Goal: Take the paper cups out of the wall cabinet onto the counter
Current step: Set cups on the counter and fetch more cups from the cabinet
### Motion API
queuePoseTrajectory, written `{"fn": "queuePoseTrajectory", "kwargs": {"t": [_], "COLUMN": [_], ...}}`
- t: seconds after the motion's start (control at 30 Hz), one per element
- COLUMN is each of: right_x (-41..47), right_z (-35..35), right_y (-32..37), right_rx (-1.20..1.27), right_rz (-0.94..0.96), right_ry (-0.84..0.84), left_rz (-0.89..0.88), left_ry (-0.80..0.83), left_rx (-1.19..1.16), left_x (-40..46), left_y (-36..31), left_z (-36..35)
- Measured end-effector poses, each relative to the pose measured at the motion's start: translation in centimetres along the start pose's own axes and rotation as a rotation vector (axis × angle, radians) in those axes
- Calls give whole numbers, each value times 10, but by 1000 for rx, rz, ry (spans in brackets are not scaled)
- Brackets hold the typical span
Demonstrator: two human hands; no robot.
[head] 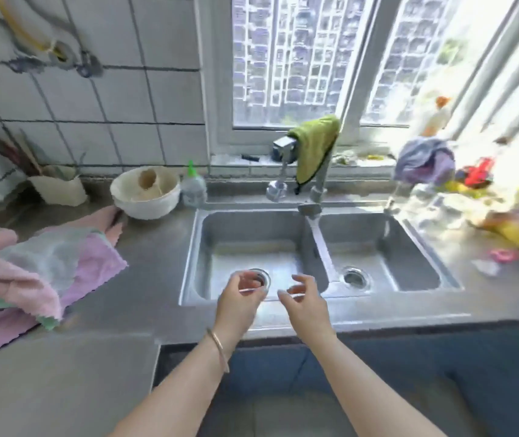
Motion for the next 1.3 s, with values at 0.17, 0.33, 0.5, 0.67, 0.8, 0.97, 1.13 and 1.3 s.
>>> {"fn": "queuePoseTrajectory", "kwargs": {"t": [0.17, 0.33, 0.5, 0.67, 0.8, 0.97, 1.13, 1.3], "right_x": [-4, -32, -64, -75, -62, -31, -10, 10], "right_z": [170, 334, 470, 574, 651, 747, 834, 911], "right_y": [-50, -89, -107, -97, -79, -46, 3, 45], "right_rx": [74, 98, 45, -26, -47, -87, -160, -239], "right_rz": [-112, -164, -195, -167, -123, -103, -50, 22], "right_ry": [-305, -539, -744, -902, -1014, -1110, -1234, -1325], "left_rz": [-77, -140, -191, -276, -381, -520, -624, -758], "left_ry": [327, 585, 796, 929, 1021, 1107, 1186, 1238], "left_rx": [65, 85, 59, 58, 60, 42, -12, -92], "left_x": [-43, -121, -195, -240, -261, -260, -260, -281], "left_y": [-48, -95, -147, -208, -265, -340, -437, -520], "left_z": [-172, -327, -446, -537, -603, -683, -747, -810]}}
Point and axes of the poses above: each hand's wrist, its own x-axis towards the middle knuckle, its own z-axis out of the back of the hand, y = z × x, the point moved 4 cm from there along x, towards the middle knuckle, and after that the axes turned 5 degrees about -y, right-handed, at the moved point
